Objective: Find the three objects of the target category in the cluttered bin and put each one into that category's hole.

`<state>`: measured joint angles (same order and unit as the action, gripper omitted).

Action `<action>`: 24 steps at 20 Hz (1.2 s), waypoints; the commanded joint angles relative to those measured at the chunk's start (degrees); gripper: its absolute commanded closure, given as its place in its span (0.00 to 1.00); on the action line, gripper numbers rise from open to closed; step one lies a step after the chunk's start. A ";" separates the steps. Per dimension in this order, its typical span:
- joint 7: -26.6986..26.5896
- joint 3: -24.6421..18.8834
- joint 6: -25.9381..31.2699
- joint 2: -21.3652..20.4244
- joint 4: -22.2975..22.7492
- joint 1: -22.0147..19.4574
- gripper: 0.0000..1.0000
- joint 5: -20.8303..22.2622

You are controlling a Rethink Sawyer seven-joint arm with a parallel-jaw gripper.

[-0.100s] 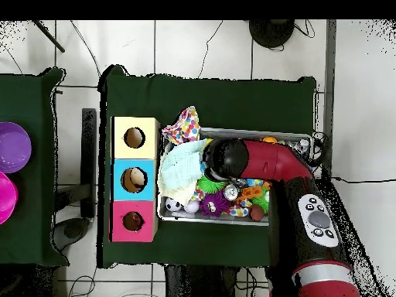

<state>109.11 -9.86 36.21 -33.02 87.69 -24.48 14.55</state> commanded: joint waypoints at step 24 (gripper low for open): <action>-0.24 0.62 5.59 -5.98 3.70 -2.93 0.00 -0.88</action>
<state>109.11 -9.36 36.28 -38.02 91.07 -25.78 13.00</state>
